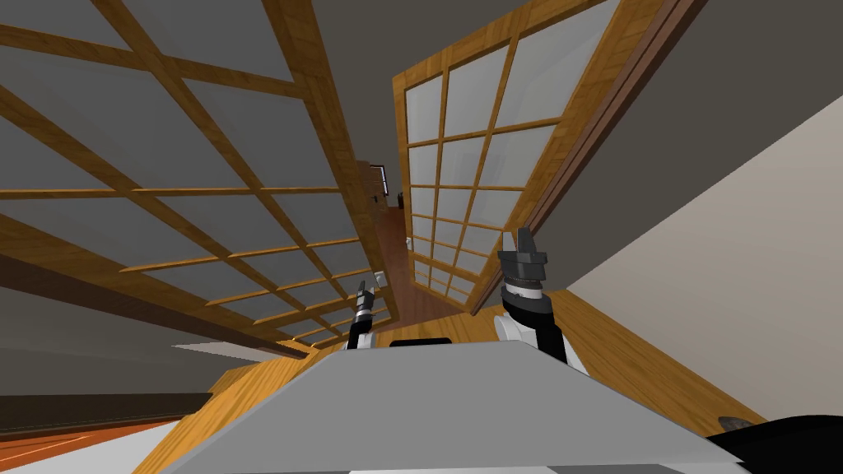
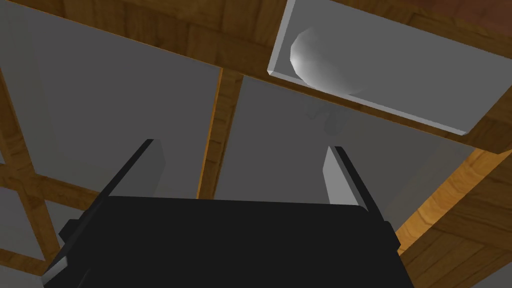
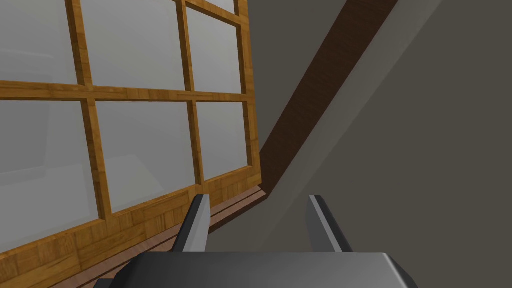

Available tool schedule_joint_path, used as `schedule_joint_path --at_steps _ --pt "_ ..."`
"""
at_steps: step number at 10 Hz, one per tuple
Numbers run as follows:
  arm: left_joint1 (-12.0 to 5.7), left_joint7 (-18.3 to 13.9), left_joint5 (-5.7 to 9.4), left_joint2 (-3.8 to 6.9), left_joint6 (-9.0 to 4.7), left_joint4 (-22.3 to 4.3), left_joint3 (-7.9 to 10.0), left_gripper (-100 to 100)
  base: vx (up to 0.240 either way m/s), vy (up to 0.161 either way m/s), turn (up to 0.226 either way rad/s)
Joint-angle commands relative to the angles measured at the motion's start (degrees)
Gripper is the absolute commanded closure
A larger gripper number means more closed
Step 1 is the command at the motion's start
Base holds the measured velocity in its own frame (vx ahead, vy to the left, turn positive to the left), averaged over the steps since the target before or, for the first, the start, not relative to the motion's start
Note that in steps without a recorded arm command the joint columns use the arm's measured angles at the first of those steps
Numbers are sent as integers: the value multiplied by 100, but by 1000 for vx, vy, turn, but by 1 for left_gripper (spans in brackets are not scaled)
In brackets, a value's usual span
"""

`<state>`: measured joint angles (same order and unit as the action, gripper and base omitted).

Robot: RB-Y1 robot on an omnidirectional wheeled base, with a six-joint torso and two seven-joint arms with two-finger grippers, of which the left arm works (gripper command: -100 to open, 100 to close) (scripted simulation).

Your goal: Push the door open

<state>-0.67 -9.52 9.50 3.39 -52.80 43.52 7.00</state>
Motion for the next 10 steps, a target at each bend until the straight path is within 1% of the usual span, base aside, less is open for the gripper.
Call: schedule_joint_path --at_steps 1,2,3,4,5,6,7,8,9,10 --pt "-20 -286 158 -15 1 -18 -68 -100 -31 9 -42" --pt "-38 -433 295 -29 1 -36 -127 -100 -51 14 -62" --pt "-38 -531 295 -29 1 -36 -127 -100 -41 8 -29" --pt "-55 -733 433 -43 0 -53 -187 -100 -42 7 -45" --pt "-55 -769 433 -43 0 -53 -187 -100 -30 6 -23" --pt "-72 -999 567 -61 -1 -70 -245 -100 -35 6 -35" --pt "-89 -1144 701 -81 -1 -87 -302 -100 -51 12 -76" --pt "-89 -1244 701 -81 -1 -87 -302 -100 -36 11 -23" --pt "-106 -1444 834 -100 -2 -104 -360 -100 -37 13 -31" --pt "-106 -1481 834 -100 -2 -104 -360 -100 -31 8 -24"
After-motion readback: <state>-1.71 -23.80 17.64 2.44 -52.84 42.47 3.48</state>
